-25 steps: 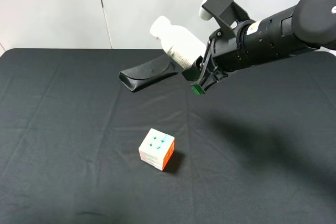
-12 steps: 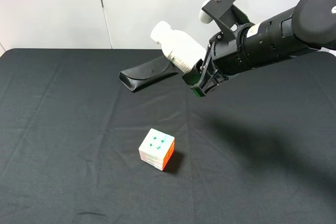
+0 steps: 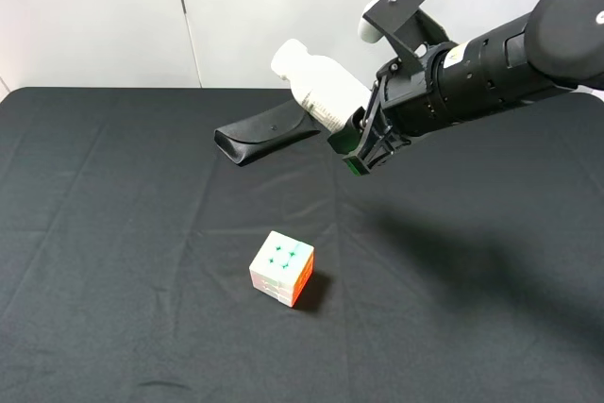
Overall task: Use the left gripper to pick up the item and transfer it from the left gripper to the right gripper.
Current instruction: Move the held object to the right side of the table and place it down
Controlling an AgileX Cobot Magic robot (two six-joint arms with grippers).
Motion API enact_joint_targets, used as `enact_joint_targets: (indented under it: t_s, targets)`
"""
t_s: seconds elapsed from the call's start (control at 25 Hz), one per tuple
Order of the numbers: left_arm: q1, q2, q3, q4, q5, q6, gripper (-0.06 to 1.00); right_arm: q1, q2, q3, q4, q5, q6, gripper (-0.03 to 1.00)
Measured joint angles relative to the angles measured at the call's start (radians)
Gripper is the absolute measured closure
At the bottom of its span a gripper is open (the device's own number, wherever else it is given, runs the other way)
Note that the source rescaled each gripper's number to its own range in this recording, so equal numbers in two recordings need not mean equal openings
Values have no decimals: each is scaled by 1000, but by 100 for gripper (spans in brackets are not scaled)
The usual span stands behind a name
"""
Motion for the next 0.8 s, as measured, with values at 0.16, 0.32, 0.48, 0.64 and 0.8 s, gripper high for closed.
enact_joint_targets:
  t_s: [0.16, 0.32, 0.48, 0.64, 0.8]
  targets:
    - [0, 0, 2, -5, -14, 1, -6, 0, 0, 0, 0, 21, 8, 87]
    - [0, 0, 15, -5, -29, 14, -5, 0, 0, 0, 0, 33, 12, 87]
    - [0, 0, 16, -8, -31, 16, -5, 0, 0, 0, 0, 35, 18, 87]
    - [0, 0, 16, -8, -31, 17, -5, 0, 0, 0, 0, 35, 18, 87]
    - [0, 0, 16, -8, -33, 17, -5, 0, 0, 0, 0, 43, 46, 87]
